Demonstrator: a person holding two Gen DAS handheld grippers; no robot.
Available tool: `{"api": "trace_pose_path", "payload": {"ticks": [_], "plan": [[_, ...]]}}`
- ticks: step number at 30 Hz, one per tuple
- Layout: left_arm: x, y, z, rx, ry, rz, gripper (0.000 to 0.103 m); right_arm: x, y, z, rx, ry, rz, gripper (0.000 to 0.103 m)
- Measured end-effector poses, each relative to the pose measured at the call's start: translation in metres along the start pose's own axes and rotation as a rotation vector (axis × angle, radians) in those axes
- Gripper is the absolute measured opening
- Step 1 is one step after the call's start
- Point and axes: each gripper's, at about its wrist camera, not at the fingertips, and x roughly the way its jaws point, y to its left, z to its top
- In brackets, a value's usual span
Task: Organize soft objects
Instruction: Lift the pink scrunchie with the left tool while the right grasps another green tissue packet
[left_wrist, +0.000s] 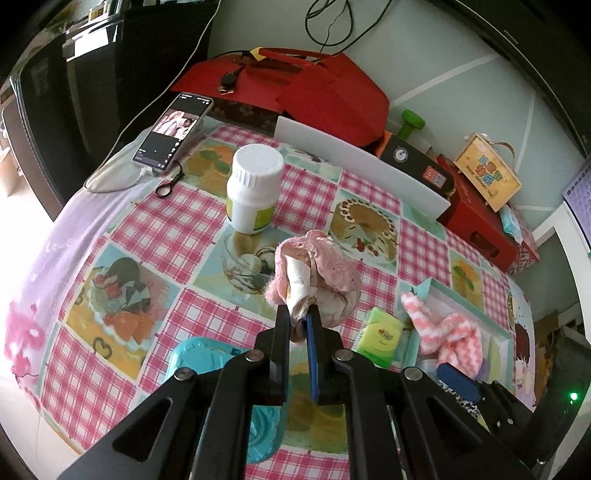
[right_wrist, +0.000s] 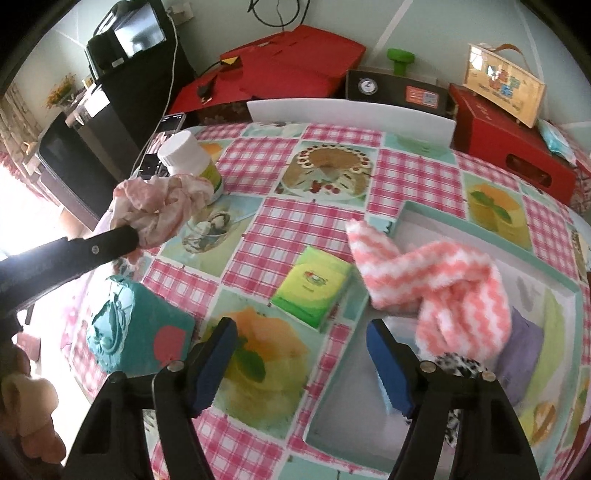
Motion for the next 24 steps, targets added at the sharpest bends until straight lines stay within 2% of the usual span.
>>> {"api": "trace_pose_path", "payload": {"ticks": [3,24], "plan": [[0.004,0.003,0.001,0.001,0.005,0.006,0.008,0.01,0.004,0.006,-0.003,0.008,0.006,0.072],[0.018,0.013,0.001,-0.019,0.016,0.025,0.008,0.066,0.0,0.017,0.033,0.078,-0.017,0.066]]}}
